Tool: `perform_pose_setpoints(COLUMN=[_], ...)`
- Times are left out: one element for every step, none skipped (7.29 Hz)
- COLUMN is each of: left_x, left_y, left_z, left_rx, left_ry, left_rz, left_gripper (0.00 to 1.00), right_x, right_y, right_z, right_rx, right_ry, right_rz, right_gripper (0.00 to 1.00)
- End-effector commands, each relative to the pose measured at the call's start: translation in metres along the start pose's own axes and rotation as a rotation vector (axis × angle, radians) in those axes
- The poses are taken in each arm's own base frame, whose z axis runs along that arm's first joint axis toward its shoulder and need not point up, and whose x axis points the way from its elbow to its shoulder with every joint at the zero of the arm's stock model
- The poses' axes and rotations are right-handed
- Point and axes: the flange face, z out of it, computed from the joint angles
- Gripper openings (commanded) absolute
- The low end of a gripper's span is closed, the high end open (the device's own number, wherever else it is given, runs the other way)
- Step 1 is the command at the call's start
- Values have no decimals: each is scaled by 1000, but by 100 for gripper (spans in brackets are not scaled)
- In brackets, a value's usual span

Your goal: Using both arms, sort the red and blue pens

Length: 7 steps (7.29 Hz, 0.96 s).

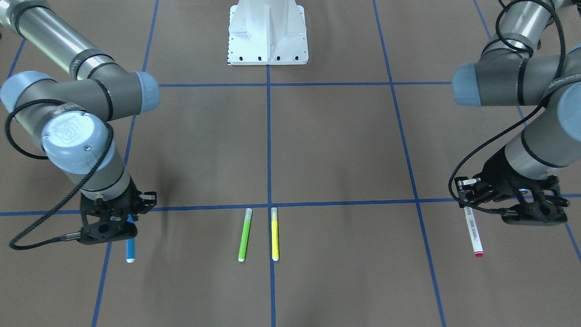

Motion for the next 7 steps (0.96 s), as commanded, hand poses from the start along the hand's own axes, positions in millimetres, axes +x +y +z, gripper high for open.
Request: perform_pose_setpoints(left_x=[-55,-86,-126,-174,-215,-249,-268], left_y=[38,69,91,106,119,142,163], left_z=[-8,-7,-22,-36,-47,-50,-64], left_rx=[-1,-28,-30,-41,-48,-78,-124], left_ry=[-121,-196,-223,-245,-272,-324,-372], left_rz=[95,147,170,212,234,259,261], left_gripper=[0,0,0,0,0,0,0], right_x=[94,138,173,210,238,262,296], right_y=[26,55,84,111,147,167,192], right_z=[-23,-28,-23,-20,-10,-3,12], right_rx=[-73,-100,-141,-162,-196,-238,-306], right_ry=[125,173,197,236,283,287,282], right_rz=[-77,-132,-164,-185,-217,-285,-338], right_gripper=[0,0,0,0,0,0,0])
